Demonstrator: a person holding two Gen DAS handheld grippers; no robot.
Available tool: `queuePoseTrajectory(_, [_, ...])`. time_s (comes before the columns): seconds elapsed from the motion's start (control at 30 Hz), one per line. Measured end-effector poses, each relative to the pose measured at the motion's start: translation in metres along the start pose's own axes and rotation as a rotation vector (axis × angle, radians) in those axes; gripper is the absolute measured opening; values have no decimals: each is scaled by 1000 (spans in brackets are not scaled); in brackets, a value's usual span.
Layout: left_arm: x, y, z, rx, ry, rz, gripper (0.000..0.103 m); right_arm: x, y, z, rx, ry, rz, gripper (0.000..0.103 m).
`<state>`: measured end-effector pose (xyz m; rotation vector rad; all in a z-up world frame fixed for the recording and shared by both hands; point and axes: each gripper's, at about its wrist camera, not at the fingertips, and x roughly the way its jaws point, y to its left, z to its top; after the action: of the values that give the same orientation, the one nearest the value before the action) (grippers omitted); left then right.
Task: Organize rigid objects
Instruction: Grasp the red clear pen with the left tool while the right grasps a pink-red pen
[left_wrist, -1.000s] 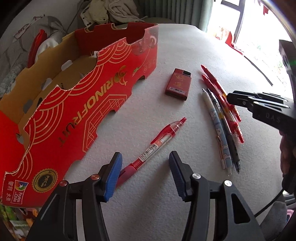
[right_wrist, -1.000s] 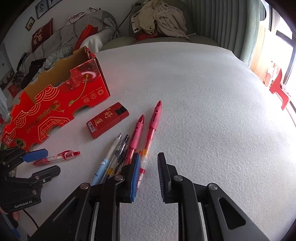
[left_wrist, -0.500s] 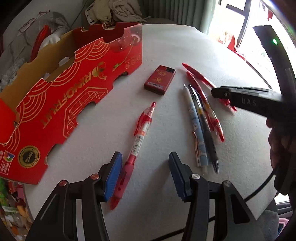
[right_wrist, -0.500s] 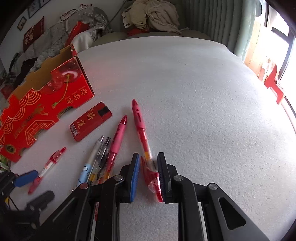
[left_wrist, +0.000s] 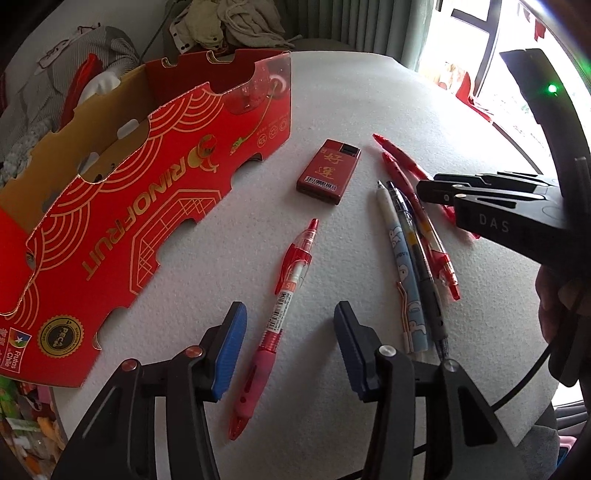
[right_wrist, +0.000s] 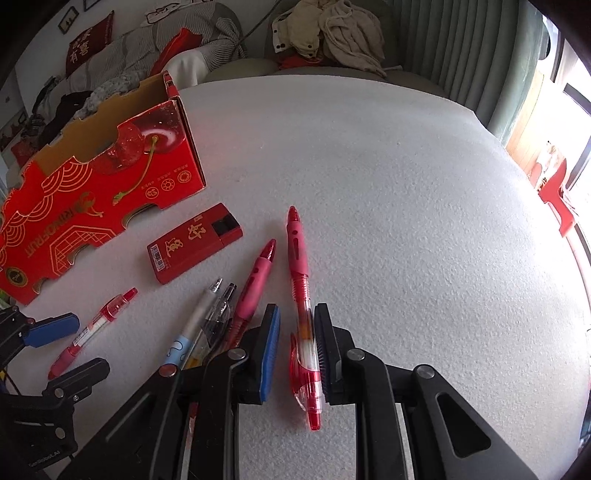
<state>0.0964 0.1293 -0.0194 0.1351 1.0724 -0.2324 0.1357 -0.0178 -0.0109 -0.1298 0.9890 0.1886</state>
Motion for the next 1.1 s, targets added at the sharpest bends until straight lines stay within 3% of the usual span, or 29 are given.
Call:
queuePoseTrajectory(0.5, [-3, -2, -9, -15, -35, 15, 55, -1, 4, 0, -1, -9, -21, 22])
queuePoseTrajectory(0.53, [-2, -1, -8, -22, -29, 27, 65, -2, 4, 0, -2, -10, -21, 22])
queuePoseTrajectory(0.57, [0, 3, -7, -46, -19, 48, 82, -2, 4, 0, -5, -10, -22, 22])
queuePoseTrajectory(0.6, [3, 12, -8, -98, -3, 41, 85, -2, 5, 0, -7, -7, -22, 22])
queuePoseTrajectory(0.67, [2, 10, -8, -67, -11, 43, 86, -2, 5, 0, -7, -4, -22, 22])
queuePoseTrajectory(0.73, [2, 10, -10, -61, -13, 33, 86, -2, 4, -1, -3, -3, -74, 43])
queuePoseTrajectory(0.77, [2, 10, -10, -60, -14, 34, 86, 0, -1, -1, 26, 7, -144, 87])
queuePoseTrajectory(0.8, [1, 9, -10, -62, -13, 33, 86, 5, -8, -3, 66, 40, -133, 102])
queuePoseTrajectory(0.83, [1, 9, -10, -61, -13, 33, 86, 9, -16, -8, 110, 56, -56, 103])
queuePoseTrajectory(0.9, [1, 9, -10, -60, -15, 30, 86, 9, -11, -16, 48, 30, -56, 103])
queuePoseTrajectory(1.03, [0, 7, -8, -55, -4, 26, 86, 14, -11, -26, 40, 35, -42, 99])
queuePoseTrajectory(1.1, [0, 9, -5, -51, 6, 19, 84, 12, -9, -29, 29, 25, -29, 79])
